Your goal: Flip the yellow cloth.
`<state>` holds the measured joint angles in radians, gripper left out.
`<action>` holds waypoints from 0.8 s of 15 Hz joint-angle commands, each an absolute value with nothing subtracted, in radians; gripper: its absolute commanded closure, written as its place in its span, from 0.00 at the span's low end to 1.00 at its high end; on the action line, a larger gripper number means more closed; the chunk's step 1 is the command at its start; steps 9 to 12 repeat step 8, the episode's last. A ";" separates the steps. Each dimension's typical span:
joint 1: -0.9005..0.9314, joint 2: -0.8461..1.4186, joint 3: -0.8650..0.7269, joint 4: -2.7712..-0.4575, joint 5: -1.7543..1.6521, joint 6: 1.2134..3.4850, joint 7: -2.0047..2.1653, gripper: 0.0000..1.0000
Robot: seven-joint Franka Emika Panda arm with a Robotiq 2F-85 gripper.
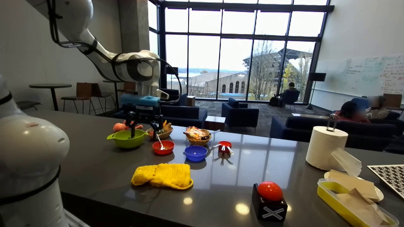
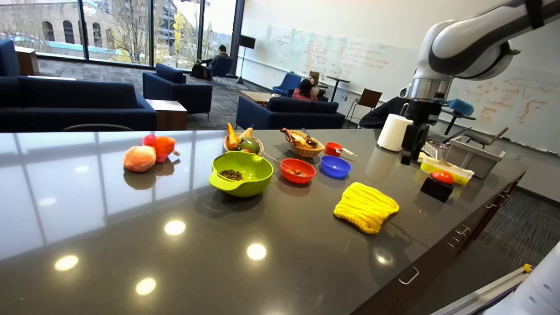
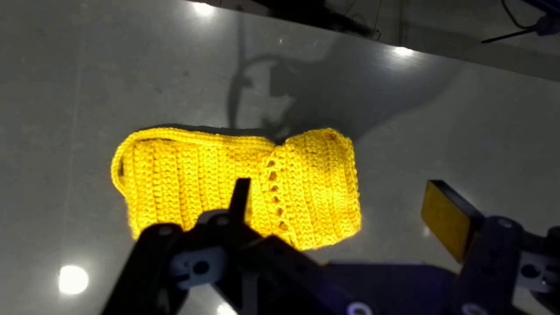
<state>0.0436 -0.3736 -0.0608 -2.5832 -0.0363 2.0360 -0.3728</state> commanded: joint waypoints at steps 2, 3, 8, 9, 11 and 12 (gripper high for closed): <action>0.050 -0.427 -0.093 -2.541 -0.004 1.891 -0.453 0.00; 0.050 -0.431 -0.098 -2.531 -0.003 1.872 -0.468 0.00; 0.045 -0.417 -0.090 -2.529 -0.024 1.889 -0.446 0.00; 0.045 -0.417 -0.090 -2.529 -0.024 1.889 -0.446 0.00; 0.045 -0.417 -0.090 -2.529 -0.024 1.889 -0.446 0.00; 0.045 -0.417 -0.090 -2.529 -0.024 1.889 -0.446 0.00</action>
